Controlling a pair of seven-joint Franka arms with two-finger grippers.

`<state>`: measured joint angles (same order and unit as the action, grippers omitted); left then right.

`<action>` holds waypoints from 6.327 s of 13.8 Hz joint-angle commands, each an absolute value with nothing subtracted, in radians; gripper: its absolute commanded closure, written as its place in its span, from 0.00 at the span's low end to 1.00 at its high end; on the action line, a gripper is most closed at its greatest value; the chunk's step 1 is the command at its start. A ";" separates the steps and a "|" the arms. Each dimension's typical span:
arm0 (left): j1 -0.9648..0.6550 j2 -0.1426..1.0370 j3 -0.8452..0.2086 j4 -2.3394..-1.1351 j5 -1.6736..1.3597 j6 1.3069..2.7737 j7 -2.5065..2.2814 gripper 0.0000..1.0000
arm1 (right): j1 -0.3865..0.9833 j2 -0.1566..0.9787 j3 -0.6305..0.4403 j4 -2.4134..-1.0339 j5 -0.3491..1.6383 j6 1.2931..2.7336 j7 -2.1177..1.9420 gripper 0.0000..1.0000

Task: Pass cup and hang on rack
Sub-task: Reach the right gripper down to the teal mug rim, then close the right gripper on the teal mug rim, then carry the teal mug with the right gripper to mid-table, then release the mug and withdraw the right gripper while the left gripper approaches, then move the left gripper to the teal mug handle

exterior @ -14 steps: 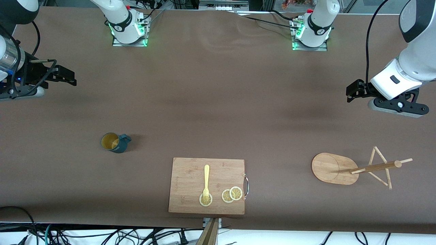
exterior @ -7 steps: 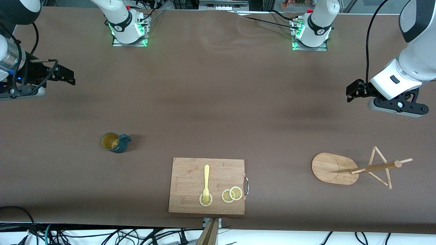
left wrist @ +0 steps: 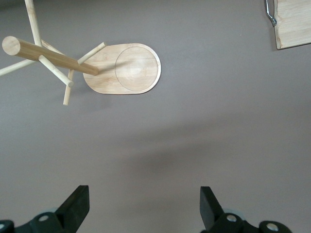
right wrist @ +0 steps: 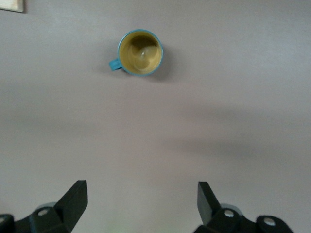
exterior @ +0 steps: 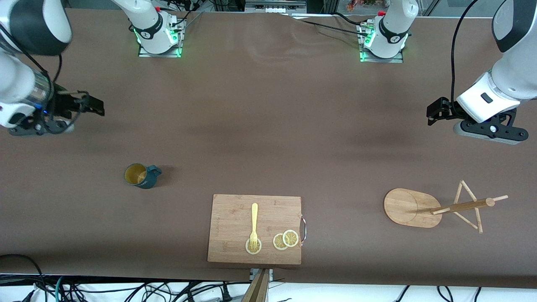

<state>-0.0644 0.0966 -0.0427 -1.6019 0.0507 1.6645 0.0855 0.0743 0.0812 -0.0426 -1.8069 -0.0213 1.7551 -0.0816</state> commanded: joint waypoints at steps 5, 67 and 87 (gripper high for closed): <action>-0.064 0.091 -0.040 -1.586 0.043 1.640 0.106 0.00 | 0.023 0.323 -0.026 -1.852 -0.037 2.067 -0.104 0.00; -0.072 0.172 -0.040 -1.607 -0.147 1.460 0.302 0.00 | 0.677 0.660 -0.070 -1.259 0.206 2.054 1.114 0.01; -0.100 0.354 -0.195 -2.169 -1.259 2.287 2.131 0.00 | 0.477 -0.017 -0.482 -1.746 0.077 1.594 -0.072 0.00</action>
<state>-0.1013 0.3023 -0.1919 -2.1721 -1.1474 2.2665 1.9524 0.4691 0.0169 -0.4592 -1.7323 0.0915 1.6074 -0.0097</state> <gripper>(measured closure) 0.000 0.000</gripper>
